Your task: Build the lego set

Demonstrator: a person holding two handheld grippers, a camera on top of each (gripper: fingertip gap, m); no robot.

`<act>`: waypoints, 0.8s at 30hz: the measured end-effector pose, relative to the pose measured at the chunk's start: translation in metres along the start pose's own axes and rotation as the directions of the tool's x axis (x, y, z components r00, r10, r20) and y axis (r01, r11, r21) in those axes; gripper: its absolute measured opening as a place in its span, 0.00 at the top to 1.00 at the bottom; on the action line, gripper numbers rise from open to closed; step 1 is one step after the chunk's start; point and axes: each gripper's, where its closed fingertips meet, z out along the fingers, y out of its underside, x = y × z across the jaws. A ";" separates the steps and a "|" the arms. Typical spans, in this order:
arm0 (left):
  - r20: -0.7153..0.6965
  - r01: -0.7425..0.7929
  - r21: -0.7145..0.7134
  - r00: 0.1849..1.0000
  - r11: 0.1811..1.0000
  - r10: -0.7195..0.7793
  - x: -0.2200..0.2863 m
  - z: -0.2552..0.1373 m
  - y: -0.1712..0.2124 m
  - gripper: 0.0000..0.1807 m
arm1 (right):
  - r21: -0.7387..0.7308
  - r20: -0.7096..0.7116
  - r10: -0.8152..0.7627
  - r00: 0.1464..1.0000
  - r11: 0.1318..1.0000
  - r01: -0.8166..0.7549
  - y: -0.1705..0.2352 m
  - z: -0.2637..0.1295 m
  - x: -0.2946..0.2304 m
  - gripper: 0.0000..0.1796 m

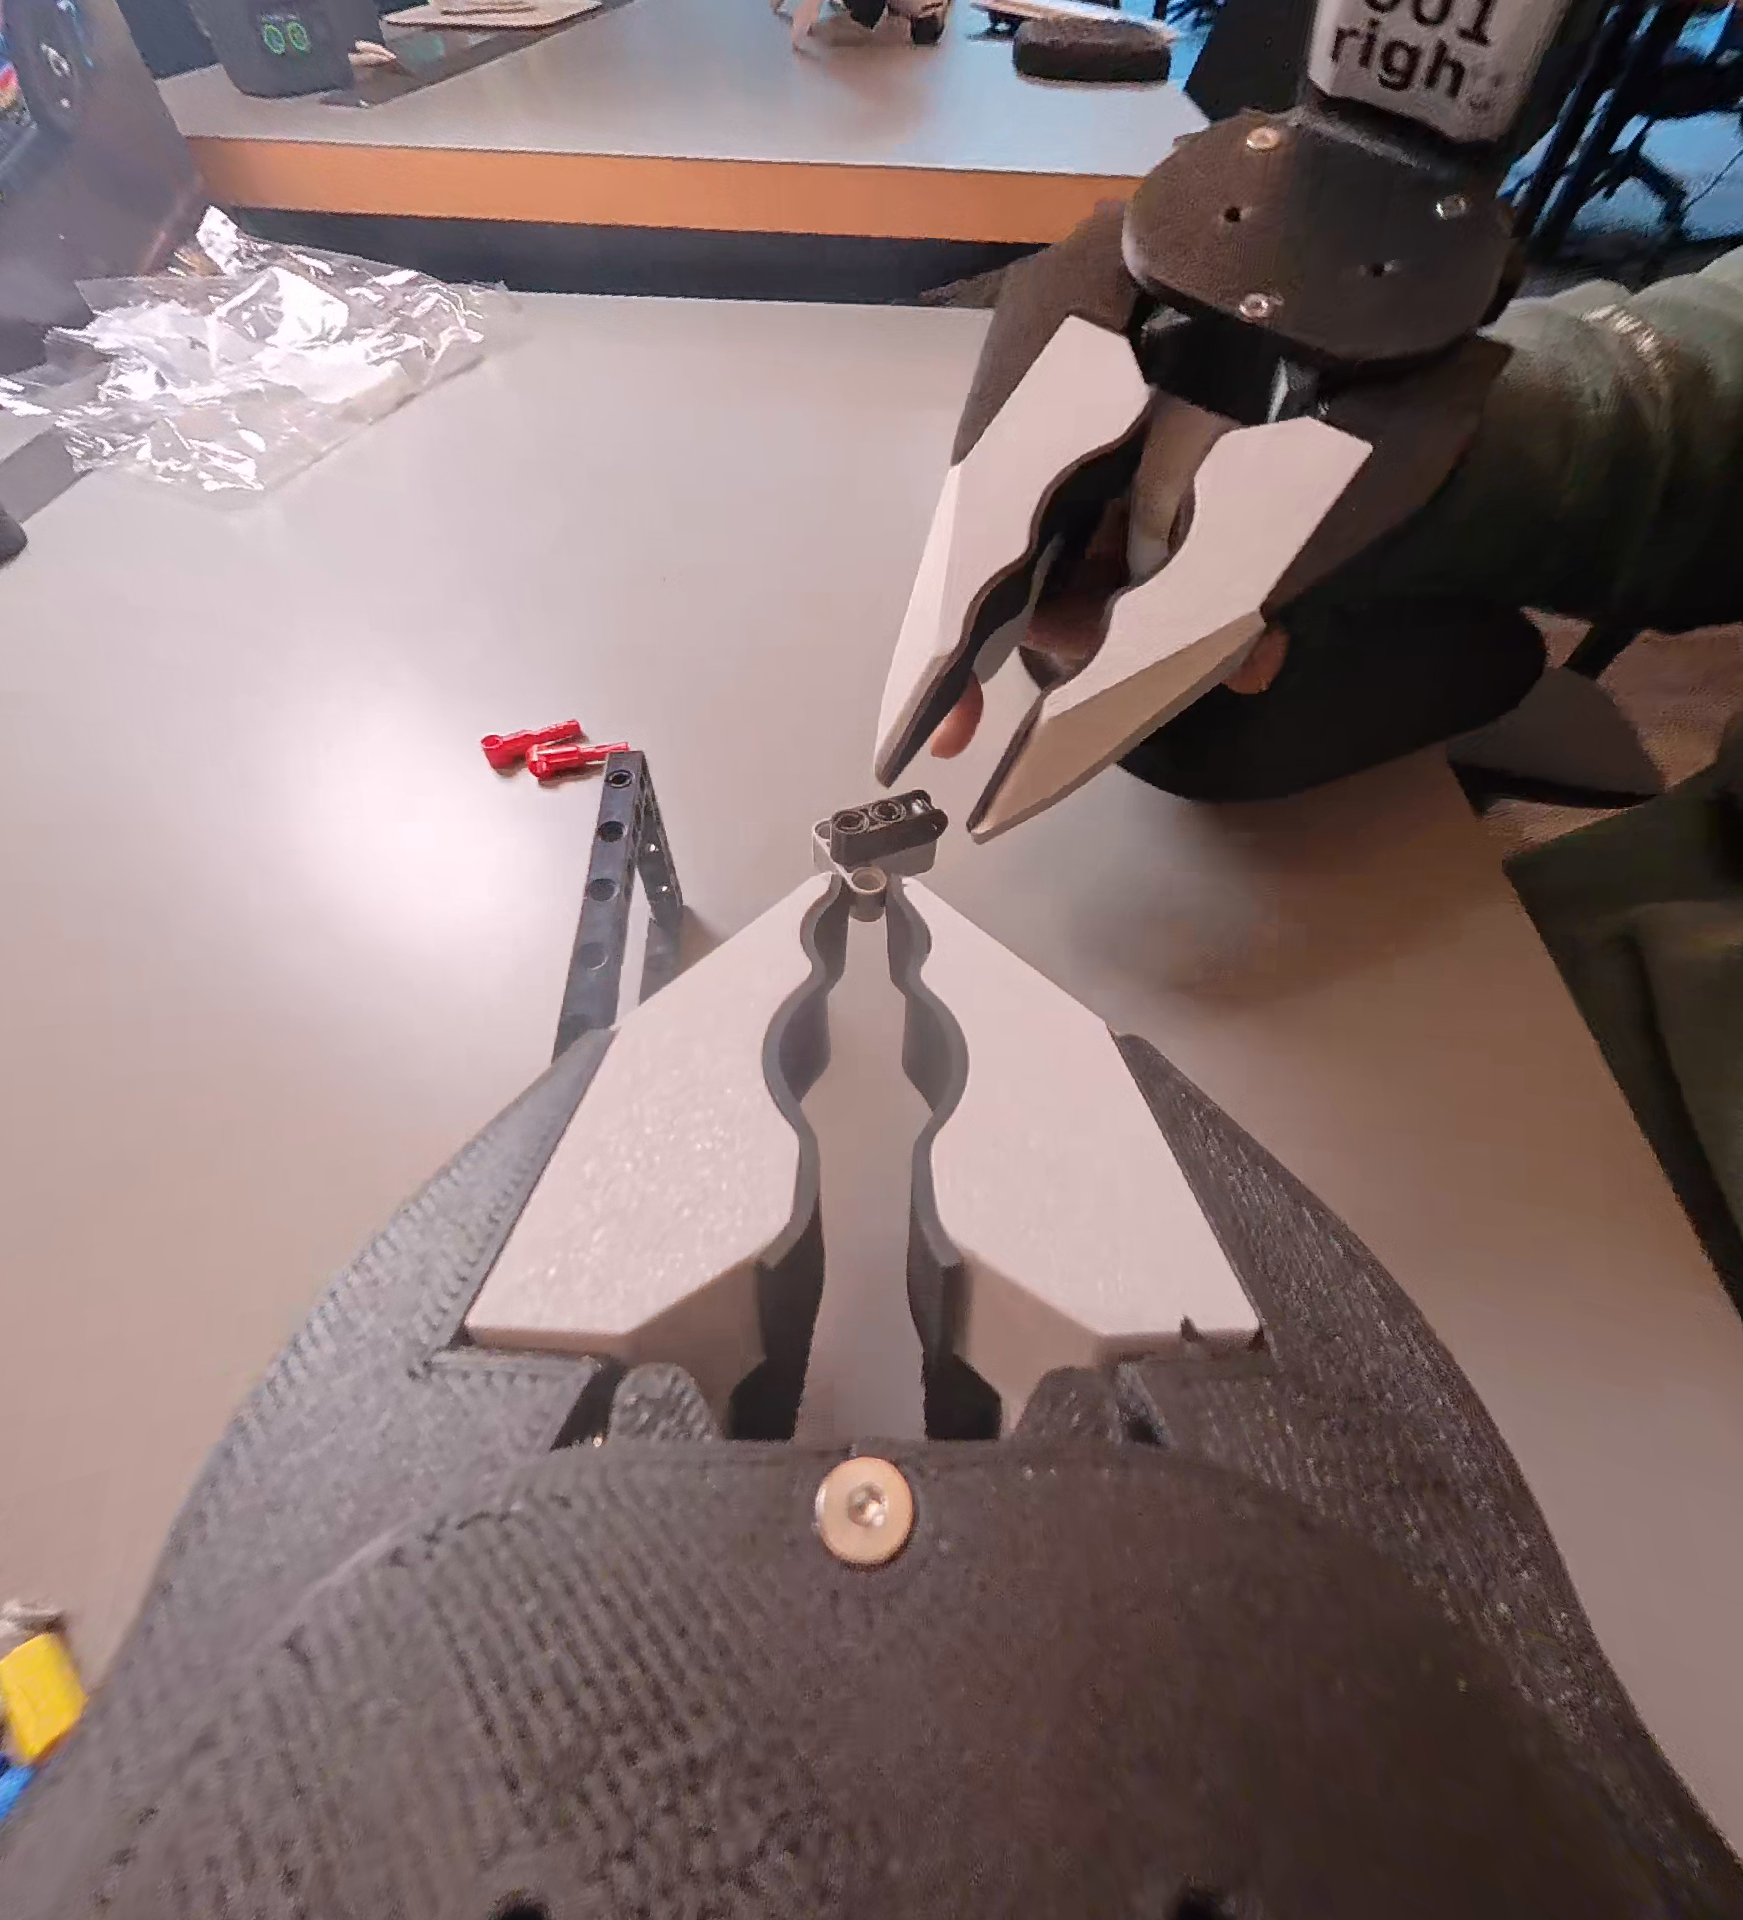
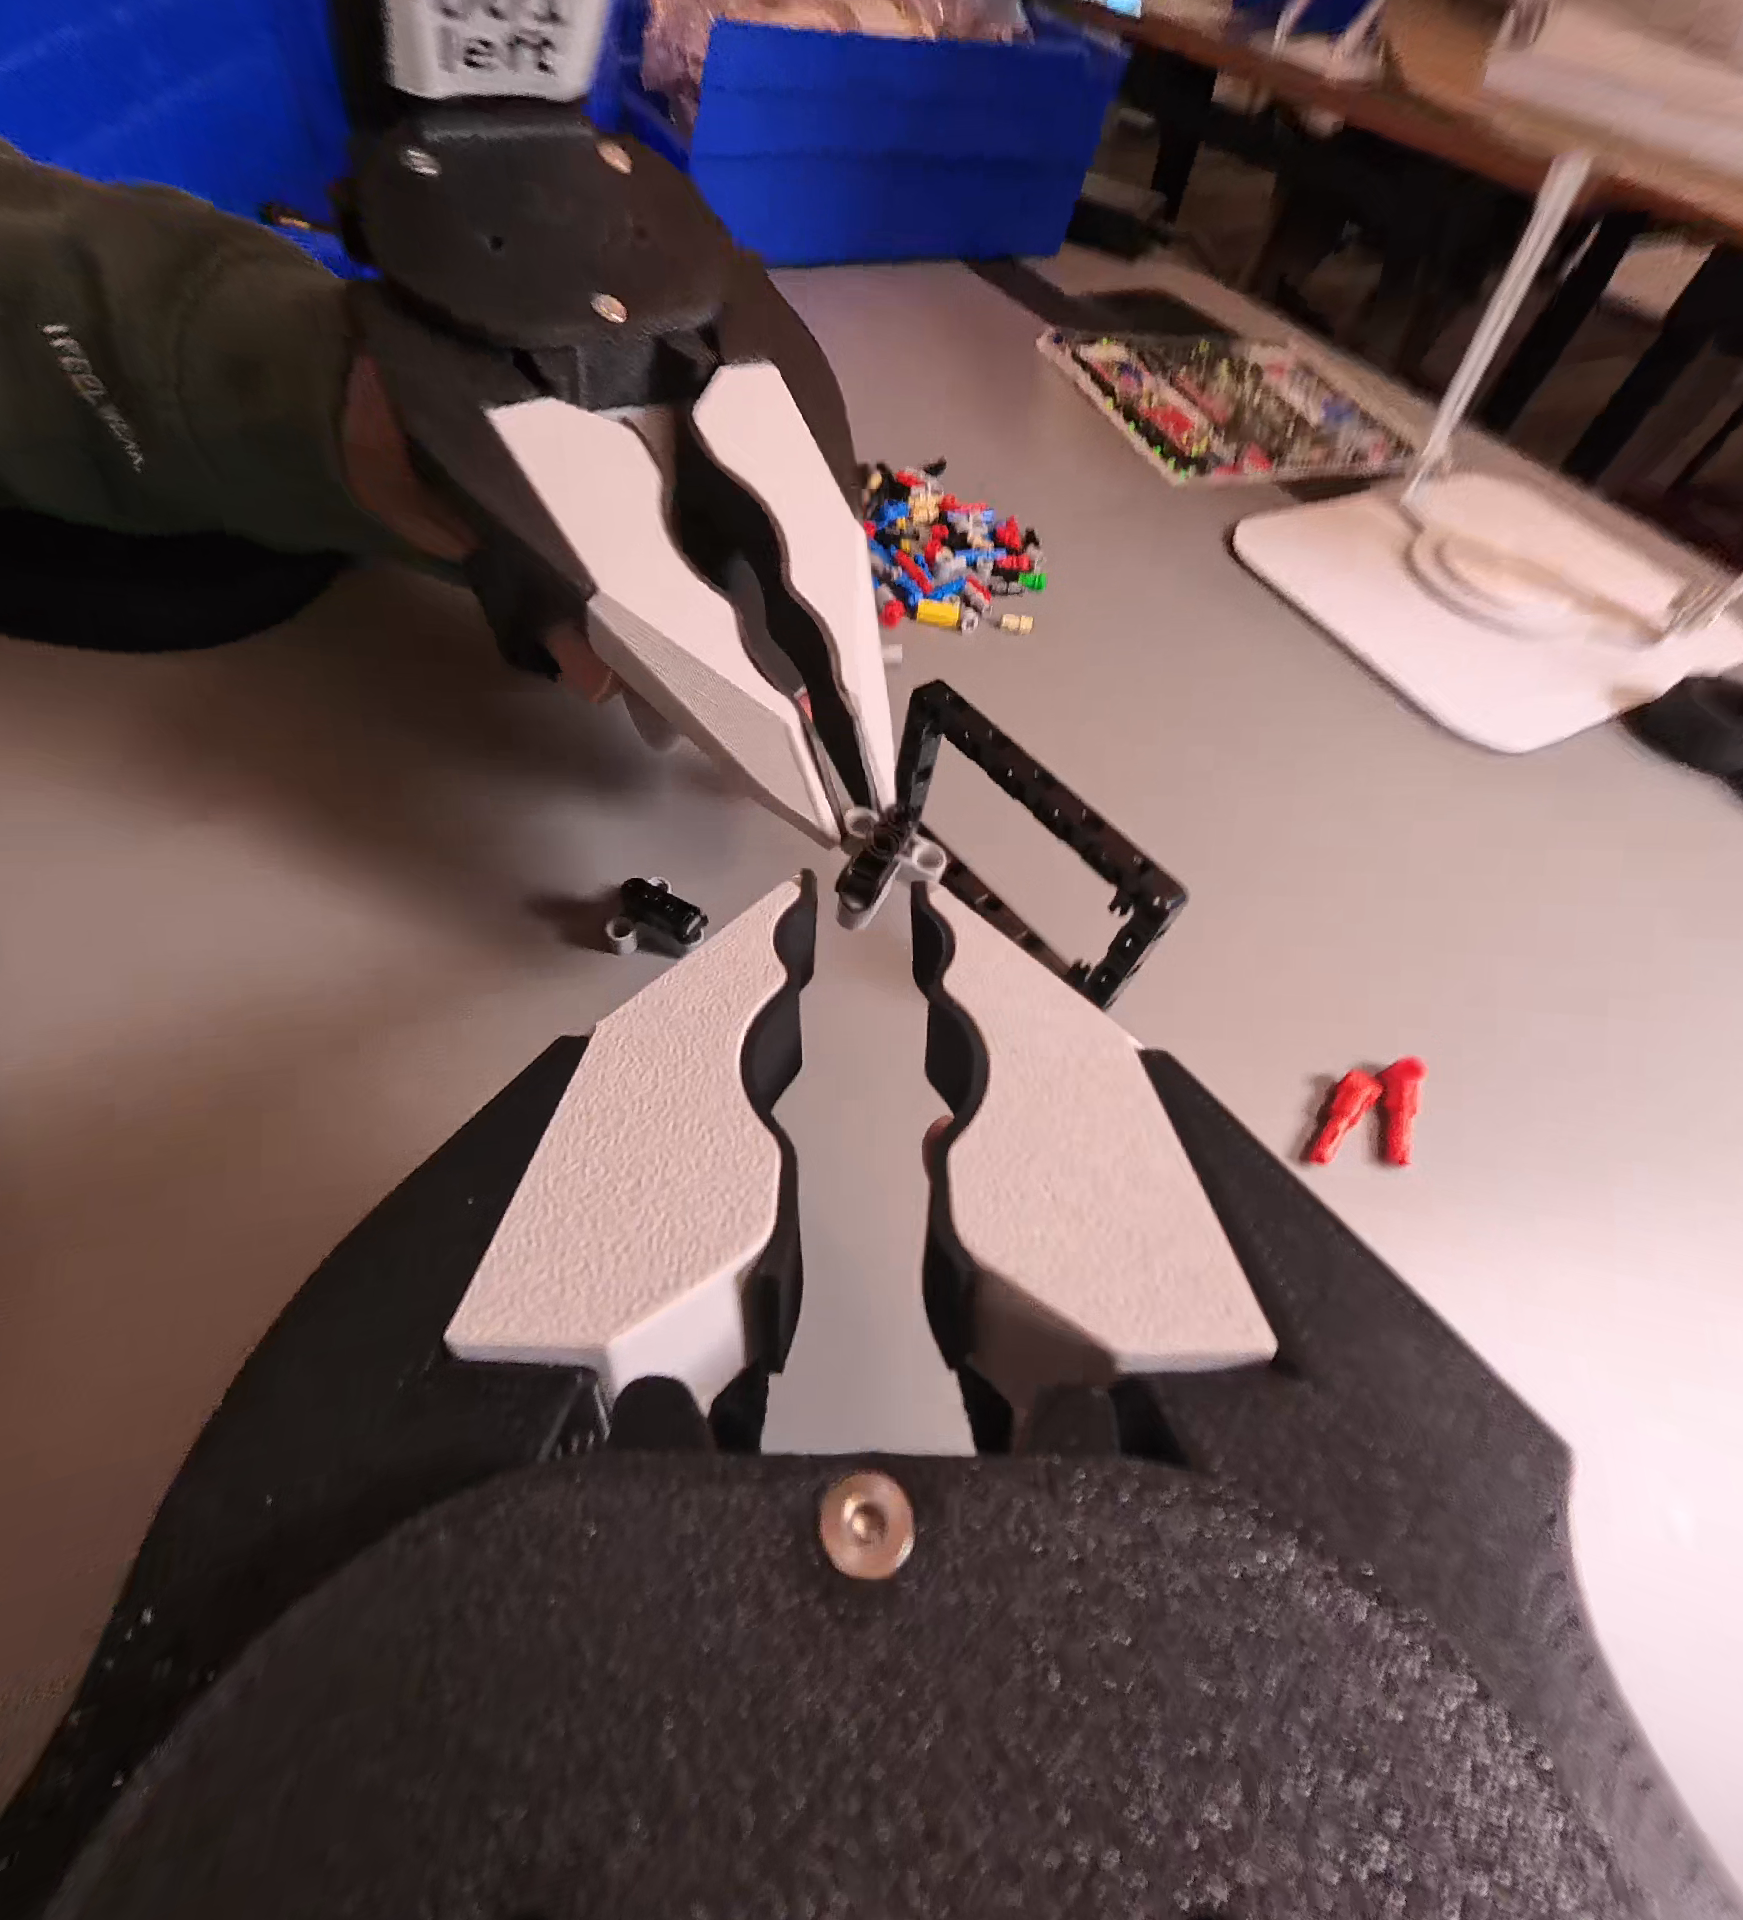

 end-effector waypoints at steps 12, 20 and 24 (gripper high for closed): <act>-0.177 0.240 -0.012 0.955 0.971 -0.238 0.004 0.004 -0.008 0.97 | -0.118 -0.175 -0.747 0.641 0.662 0.740 0.001 -0.002 0.003 0.87; -0.155 0.272 -0.014 0.950 0.962 -0.271 -0.003 0.005 -0.009 0.96 | -0.192 -0.225 -0.825 0.519 0.560 0.806 -0.002 0.001 0.009 0.92; 0.043 0.118 -0.029 0.992 0.993 -0.116 -0.025 -0.006 -0.014 0.86 | -0.296 -0.211 -0.841 0.499 0.541 0.787 0.014 0.012 0.021 0.92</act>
